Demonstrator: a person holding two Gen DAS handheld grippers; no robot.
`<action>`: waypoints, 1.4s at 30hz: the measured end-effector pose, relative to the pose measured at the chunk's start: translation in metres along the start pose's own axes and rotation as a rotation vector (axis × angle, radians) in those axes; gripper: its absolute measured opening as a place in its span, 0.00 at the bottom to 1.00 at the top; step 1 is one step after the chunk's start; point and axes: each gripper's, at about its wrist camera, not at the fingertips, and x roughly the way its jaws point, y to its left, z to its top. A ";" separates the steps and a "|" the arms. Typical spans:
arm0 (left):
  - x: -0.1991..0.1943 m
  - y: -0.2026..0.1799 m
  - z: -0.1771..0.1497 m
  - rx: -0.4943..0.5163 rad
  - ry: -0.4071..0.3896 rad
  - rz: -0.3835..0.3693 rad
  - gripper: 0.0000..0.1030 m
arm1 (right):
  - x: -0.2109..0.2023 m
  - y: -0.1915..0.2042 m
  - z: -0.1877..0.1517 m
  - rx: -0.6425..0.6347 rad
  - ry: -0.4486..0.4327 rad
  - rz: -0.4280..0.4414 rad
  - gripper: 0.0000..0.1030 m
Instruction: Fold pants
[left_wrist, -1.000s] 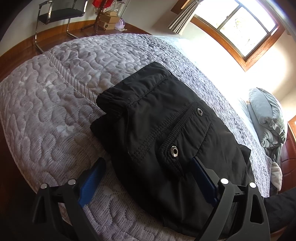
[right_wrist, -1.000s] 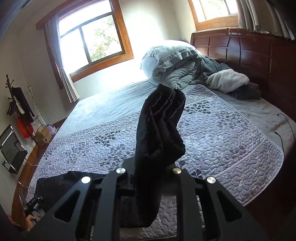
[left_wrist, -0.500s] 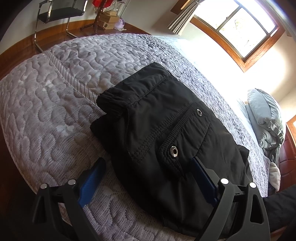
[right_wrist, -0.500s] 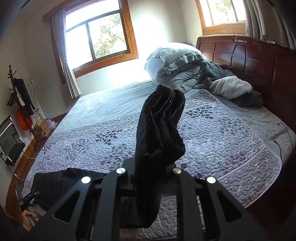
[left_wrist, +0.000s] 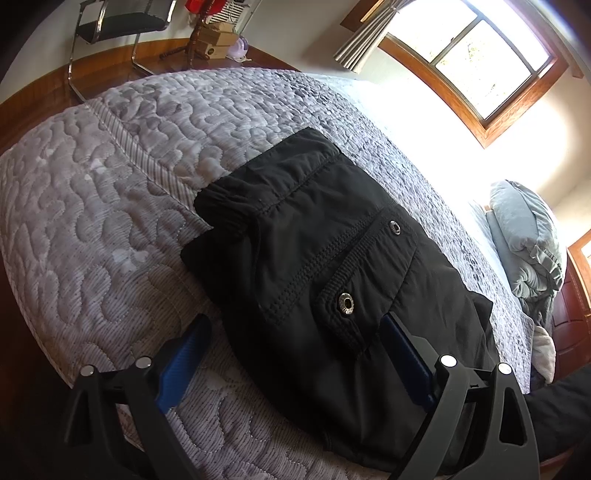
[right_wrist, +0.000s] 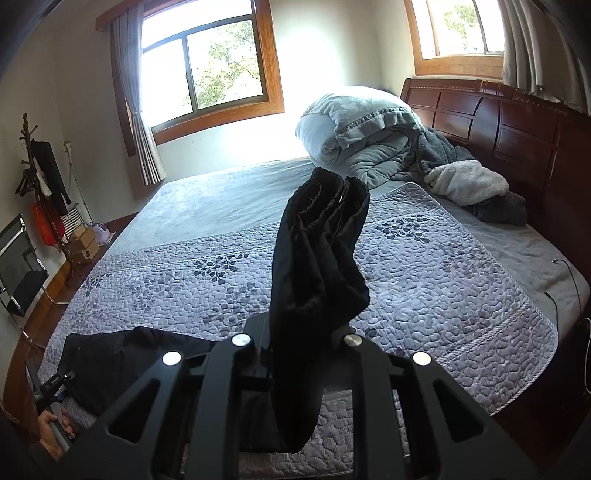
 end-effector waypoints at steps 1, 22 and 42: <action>0.000 0.000 0.000 0.000 -0.001 -0.002 0.90 | 0.000 0.002 0.000 -0.007 0.002 -0.001 0.15; -0.011 0.013 0.000 -0.024 -0.018 -0.047 0.90 | 0.005 0.031 0.000 -0.092 0.038 -0.019 0.15; -0.016 0.022 0.004 -0.039 -0.018 -0.092 0.90 | 0.013 0.072 -0.006 -0.181 0.070 -0.024 0.15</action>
